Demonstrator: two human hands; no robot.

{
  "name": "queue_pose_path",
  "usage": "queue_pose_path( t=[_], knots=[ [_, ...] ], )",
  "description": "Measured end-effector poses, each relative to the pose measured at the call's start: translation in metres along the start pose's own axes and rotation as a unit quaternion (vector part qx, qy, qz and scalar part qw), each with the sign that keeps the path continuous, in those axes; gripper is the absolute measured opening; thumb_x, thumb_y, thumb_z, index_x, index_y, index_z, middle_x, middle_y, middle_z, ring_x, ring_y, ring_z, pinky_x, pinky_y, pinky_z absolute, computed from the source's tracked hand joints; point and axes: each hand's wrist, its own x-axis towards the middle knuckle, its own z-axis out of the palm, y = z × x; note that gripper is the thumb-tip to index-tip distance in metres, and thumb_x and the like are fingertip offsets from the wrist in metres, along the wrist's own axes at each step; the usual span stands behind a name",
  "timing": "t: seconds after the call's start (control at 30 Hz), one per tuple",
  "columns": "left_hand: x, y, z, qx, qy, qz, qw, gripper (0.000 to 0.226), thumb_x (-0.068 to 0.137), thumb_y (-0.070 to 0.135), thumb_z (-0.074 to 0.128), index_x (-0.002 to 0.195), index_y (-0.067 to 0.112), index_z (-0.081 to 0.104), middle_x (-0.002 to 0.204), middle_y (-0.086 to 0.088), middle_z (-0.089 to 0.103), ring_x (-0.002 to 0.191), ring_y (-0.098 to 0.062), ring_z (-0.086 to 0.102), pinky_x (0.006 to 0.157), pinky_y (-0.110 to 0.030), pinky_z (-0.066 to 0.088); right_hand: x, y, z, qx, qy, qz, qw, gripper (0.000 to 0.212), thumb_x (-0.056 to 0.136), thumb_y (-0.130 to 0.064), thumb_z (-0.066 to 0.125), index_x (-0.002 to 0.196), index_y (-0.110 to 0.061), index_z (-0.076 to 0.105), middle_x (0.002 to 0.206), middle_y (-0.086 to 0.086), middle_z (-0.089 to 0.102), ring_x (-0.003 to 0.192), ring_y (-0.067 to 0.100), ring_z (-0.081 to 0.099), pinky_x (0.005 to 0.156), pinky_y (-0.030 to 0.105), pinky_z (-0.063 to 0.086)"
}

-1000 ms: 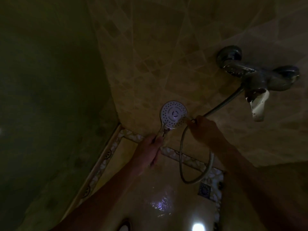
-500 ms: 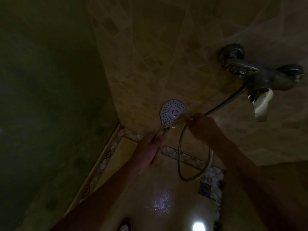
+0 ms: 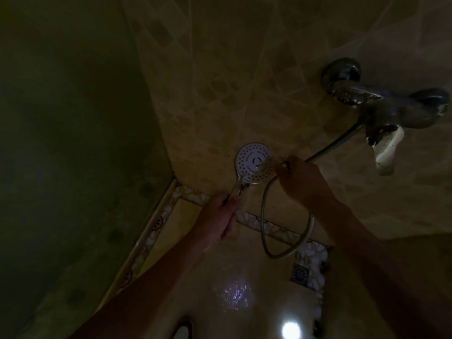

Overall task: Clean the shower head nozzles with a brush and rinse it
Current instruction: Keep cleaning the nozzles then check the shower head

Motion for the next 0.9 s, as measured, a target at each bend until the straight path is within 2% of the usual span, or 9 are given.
queue_pose_path(
  t=[0.1,0.23,0.33,0.47,0.57,0.67,0.73,0.87,0.9],
  knots=[
    [0.001,0.002,0.002,-0.009,0.0,-0.007,1.0,0.033,0.097,0.036,0.048,0.083,0.006,0.052,0.049,-0.006,0.045,0.031,-0.014,0.036,0.033,-0.019,0.027,-0.006,0.005,0.007,-0.019,-0.036,0.015,0.999,0.039,0.099,-0.041,0.044,0.107,-0.005,0.056,0.113,0.02,0.062,0.097,0.03,0.056,0.069,0.026,0.032],
    [0.002,0.003,0.003,-0.019,-0.001,0.003,1.0,0.032,0.097,0.035,0.049,0.077,0.01,0.051,0.048,-0.008,0.044,0.03,-0.018,0.034,0.033,-0.02,0.025,-0.012,-0.003,0.021,-0.062,-0.078,-0.023,0.995,0.038,0.101,-0.036,0.04,0.117,-0.005,0.054,0.117,0.019,0.062,0.105,0.034,0.057,0.069,0.029,0.035],
    [0.002,0.003,0.003,-0.006,-0.001,0.001,1.0,0.038,0.096,0.039,0.049,0.082,0.004,0.052,0.05,-0.011,0.044,0.032,-0.02,0.035,0.033,-0.021,0.027,-0.005,-0.012,0.019,-0.073,-0.088,-0.051,0.992,0.039,0.102,-0.032,0.039,0.125,-0.003,0.052,0.124,0.02,0.058,0.11,0.034,0.055,0.072,0.029,0.035],
    [0.0,0.003,0.001,-0.012,-0.005,-0.004,1.0,0.035,0.097,0.038,0.048,0.083,0.005,0.05,0.057,-0.017,0.045,0.034,-0.02,0.034,0.034,-0.022,0.026,0.005,-0.005,0.009,-0.045,-0.048,-0.014,0.998,0.04,0.101,-0.037,0.04,0.115,-0.002,0.054,0.117,0.021,0.06,0.104,0.034,0.057,0.066,0.026,0.032],
    [0.0,0.005,0.001,-0.015,-0.001,-0.006,1.0,0.033,0.098,0.034,0.047,0.087,0.003,0.049,0.055,-0.016,0.044,0.033,-0.016,0.035,0.035,-0.022,0.026,-0.002,0.001,0.011,-0.041,-0.067,0.006,0.997,0.042,0.1,-0.042,0.041,0.111,-0.004,0.054,0.114,0.018,0.061,0.091,0.026,0.054,0.057,0.026,0.029],
    [0.002,0.007,0.006,-0.014,0.003,0.003,1.0,0.029,0.098,0.031,0.047,0.081,0.007,0.05,0.05,-0.012,0.042,0.032,-0.018,0.033,0.033,-0.02,0.025,-0.01,-0.001,0.021,-0.029,-0.104,-0.008,0.994,0.041,0.1,-0.041,0.042,0.116,-0.004,0.054,0.119,0.016,0.061,0.104,0.027,0.056,0.066,0.023,0.032],
    [0.003,0.007,0.009,-0.006,0.003,0.007,1.0,0.032,0.098,0.031,0.046,0.08,0.005,0.05,0.052,-0.015,0.042,0.032,-0.02,0.033,0.033,-0.019,0.025,-0.009,-0.006,0.023,-0.023,-0.104,-0.02,0.994,0.039,0.101,-0.037,0.043,0.117,-0.003,0.053,0.118,0.016,0.061,0.107,0.029,0.056,0.064,0.022,0.03],
    [0.004,0.004,0.01,0.006,0.011,-0.004,1.0,0.034,0.097,0.032,0.047,0.085,0.001,0.053,0.05,-0.012,0.044,0.033,-0.019,0.035,0.033,-0.02,0.027,0.001,-0.005,0.012,-0.006,-0.065,-0.007,0.998,0.038,0.1,-0.036,0.043,0.114,-0.002,0.053,0.115,0.02,0.061,0.087,0.024,0.054,0.047,0.019,0.029],
    [0.005,0.003,0.01,0.007,0.012,-0.006,1.0,0.033,0.097,0.032,0.048,0.084,0.003,0.053,0.05,-0.012,0.044,0.033,-0.02,0.035,0.033,-0.021,0.027,0.002,-0.001,0.009,-0.006,-0.058,0.003,0.998,0.039,0.1,-0.037,0.043,0.114,-0.002,0.053,0.115,0.02,0.061,0.086,0.024,0.053,0.048,0.019,0.03]
  ],
)
